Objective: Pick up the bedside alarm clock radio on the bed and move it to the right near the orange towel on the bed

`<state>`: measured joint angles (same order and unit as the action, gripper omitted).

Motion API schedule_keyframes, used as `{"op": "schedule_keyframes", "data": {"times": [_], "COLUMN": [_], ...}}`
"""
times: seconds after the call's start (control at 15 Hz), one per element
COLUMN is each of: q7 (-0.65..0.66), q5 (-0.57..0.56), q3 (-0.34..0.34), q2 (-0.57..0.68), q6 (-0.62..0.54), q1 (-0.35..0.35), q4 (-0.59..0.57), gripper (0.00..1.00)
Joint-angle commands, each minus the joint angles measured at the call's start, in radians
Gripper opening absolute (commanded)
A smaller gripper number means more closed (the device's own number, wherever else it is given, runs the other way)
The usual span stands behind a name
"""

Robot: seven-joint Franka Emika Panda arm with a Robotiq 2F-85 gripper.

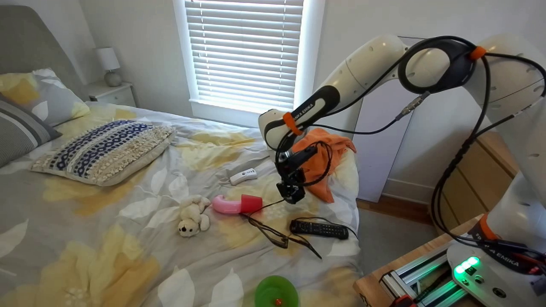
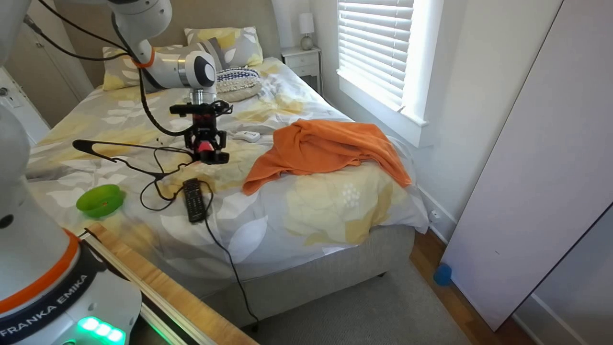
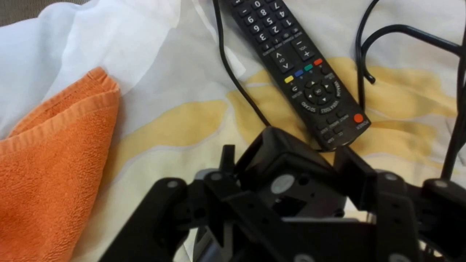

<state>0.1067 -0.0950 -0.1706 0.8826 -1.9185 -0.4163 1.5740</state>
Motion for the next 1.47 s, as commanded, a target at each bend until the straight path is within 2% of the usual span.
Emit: {"op": "schedule_keyframes", "data": {"times": [0.0, 0.93, 1.0, 1.2, 1.4], "q7": [0.011, -0.065, -0.069, -0.062, -0.049], "q5": [0.011, -0.038, -0.037, -0.052, -0.065], "q3": [0.005, 0.033, 0.032, 0.039, 0.04], "q2": [0.029, 0.122, 0.118, 0.096, 0.057], "q6": [0.015, -0.172, -0.178, -0.197, -0.227], "q1": [0.015, 0.037, 0.041, 0.037, 0.03], "q4": [-0.038, -0.067, -0.064, -0.048, -0.025], "gripper": [0.44, 0.44, 0.92, 1.0, 1.0]}}
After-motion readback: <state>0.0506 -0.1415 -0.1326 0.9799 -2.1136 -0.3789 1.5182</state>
